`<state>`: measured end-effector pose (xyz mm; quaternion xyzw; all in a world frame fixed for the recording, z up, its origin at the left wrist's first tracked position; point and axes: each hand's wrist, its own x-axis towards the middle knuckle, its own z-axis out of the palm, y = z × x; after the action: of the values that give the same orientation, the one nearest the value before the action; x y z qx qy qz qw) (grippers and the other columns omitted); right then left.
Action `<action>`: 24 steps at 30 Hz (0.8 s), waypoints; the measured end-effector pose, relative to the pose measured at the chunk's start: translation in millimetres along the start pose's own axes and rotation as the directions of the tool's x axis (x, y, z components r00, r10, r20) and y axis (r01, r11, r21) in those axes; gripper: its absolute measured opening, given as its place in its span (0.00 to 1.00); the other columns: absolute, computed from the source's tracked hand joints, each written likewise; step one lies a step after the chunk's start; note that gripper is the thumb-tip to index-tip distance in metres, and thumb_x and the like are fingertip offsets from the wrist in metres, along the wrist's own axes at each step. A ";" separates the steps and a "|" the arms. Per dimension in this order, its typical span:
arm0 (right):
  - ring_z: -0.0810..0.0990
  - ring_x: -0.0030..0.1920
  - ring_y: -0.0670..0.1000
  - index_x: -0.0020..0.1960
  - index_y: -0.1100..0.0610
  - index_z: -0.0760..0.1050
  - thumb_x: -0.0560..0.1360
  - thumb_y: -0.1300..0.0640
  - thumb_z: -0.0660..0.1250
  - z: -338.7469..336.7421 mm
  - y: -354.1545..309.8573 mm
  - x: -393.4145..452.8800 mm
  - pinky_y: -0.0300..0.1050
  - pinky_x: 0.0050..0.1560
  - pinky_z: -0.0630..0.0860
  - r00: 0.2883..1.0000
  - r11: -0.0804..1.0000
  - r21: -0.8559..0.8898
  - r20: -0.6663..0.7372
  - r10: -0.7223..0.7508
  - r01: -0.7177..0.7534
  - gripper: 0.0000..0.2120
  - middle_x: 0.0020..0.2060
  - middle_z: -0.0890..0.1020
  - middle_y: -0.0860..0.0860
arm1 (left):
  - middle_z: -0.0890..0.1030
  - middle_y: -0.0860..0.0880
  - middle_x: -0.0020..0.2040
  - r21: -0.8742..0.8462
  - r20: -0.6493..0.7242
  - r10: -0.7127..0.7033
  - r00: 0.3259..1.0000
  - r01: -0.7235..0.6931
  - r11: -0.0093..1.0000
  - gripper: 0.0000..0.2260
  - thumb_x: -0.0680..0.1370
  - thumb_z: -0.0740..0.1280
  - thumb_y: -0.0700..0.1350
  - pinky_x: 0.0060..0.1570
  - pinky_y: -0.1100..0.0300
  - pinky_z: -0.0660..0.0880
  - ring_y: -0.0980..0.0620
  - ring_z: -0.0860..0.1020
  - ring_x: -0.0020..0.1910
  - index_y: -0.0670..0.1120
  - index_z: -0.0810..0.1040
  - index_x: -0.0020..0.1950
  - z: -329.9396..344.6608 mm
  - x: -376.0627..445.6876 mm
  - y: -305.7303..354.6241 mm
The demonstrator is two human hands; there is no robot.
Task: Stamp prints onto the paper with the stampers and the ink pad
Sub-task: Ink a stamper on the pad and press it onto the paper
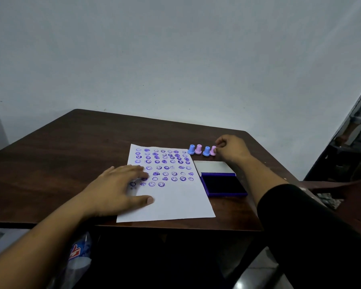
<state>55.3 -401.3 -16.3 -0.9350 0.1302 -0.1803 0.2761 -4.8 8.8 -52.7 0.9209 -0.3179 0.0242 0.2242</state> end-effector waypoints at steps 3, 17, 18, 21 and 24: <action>0.85 0.44 0.43 0.44 0.48 0.83 0.73 0.55 0.77 2.3 -0.5 3.0 0.41 0.44 0.77 1.000 1.000 -0.010 0.000 -0.020 0.020 0.03 0.39 0.87 0.43 | 0.64 0.66 0.77 -0.004 -0.005 0.001 1.000 -0.001 1.000 0.38 0.67 0.59 0.81 0.79 0.46 0.53 0.64 0.59 0.77 0.64 0.70 0.73 0.5 -0.3 -0.8; 0.86 0.43 0.51 0.42 0.52 0.83 0.74 0.58 0.75 11.2 1.2 4.4 0.45 0.44 0.80 0.998 1.000 -0.022 -0.064 -0.006 0.004 0.03 0.39 0.87 0.47 | 0.64 0.65 0.77 -0.001 -0.002 -0.003 1.000 0.003 1.000 0.36 0.69 0.62 0.77 0.79 0.47 0.52 0.65 0.58 0.77 0.64 0.70 0.73 -1.2 -1.0 4.1; 0.86 0.43 0.50 0.42 0.53 0.83 0.74 0.59 0.75 9.7 1.4 3.0 0.43 0.42 0.79 0.997 1.000 0.000 -0.079 -0.002 0.002 0.03 0.38 0.87 0.47 | 0.64 0.65 0.77 -0.004 -0.006 -0.004 1.000 0.004 1.000 0.35 0.69 0.63 0.77 0.79 0.47 0.52 0.65 0.58 0.77 0.64 0.70 0.73 -1.0 -0.8 3.9; 0.86 0.43 0.45 0.41 0.53 0.83 0.73 0.59 0.77 -0.9 2.1 -3.6 0.39 0.40 0.75 0.993 0.995 0.096 -0.117 0.025 -0.013 0.04 0.36 0.87 0.45 | 0.67 0.64 0.76 -0.018 -0.023 0.001 1.000 -0.001 1.000 0.35 0.69 0.62 0.78 0.78 0.47 0.54 0.64 0.61 0.76 0.63 0.72 0.71 0.7 0.4 2.4; 0.85 0.41 0.36 0.42 0.51 0.83 0.74 0.57 0.78 -16.6 -1.0 -18.3 0.37 0.40 0.74 0.988 0.980 0.199 -0.149 0.036 -0.005 0.05 0.35 0.87 0.37 | 0.70 0.64 0.74 -0.041 -0.059 -0.006 0.998 0.003 0.999 0.36 0.67 0.59 0.79 0.77 0.47 0.57 0.64 0.64 0.74 0.62 0.75 0.68 3.1 2.4 -0.2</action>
<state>32.1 -402.0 -7.6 -0.8851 0.1420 -0.2601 0.3589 -3.1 6.2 -55.1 0.9158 -0.3095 0.0444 0.2521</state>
